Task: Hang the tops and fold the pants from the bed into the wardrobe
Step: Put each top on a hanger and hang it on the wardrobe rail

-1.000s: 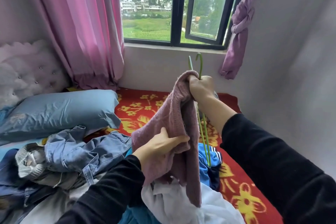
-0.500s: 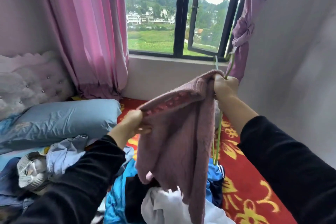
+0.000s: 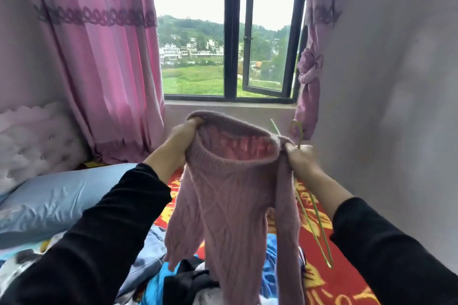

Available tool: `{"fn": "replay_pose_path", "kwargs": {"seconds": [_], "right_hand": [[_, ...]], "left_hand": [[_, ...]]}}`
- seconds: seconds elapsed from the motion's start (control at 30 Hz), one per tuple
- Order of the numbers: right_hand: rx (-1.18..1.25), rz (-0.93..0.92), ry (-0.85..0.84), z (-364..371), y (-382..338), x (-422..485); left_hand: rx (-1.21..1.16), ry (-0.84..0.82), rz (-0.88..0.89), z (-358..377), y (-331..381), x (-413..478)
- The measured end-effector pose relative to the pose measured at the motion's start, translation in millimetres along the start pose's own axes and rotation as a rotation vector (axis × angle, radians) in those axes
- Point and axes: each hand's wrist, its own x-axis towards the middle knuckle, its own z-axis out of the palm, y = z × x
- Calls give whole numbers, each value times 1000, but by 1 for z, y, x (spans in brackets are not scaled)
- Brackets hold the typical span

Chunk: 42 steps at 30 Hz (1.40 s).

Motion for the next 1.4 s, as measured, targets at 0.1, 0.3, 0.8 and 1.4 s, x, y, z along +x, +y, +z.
{"fn": "replay_pose_path", "kwargs": {"seconds": [0.1,0.3,0.8,1.4], "right_hand": [[-40,39,-76,8,34,-12],[451,63,-69,-4,-2,-11],[1025,-95,-220,-3,-95,-55],[647,-79,-366,42,7,-66]], "left_hand": [[64,-19,-101,2,-50,22],[212,-22,-146,16,-73,-17],[289,-41,-115,21,-73,-11],[78,-3,-150,5,-63,-9]]}}
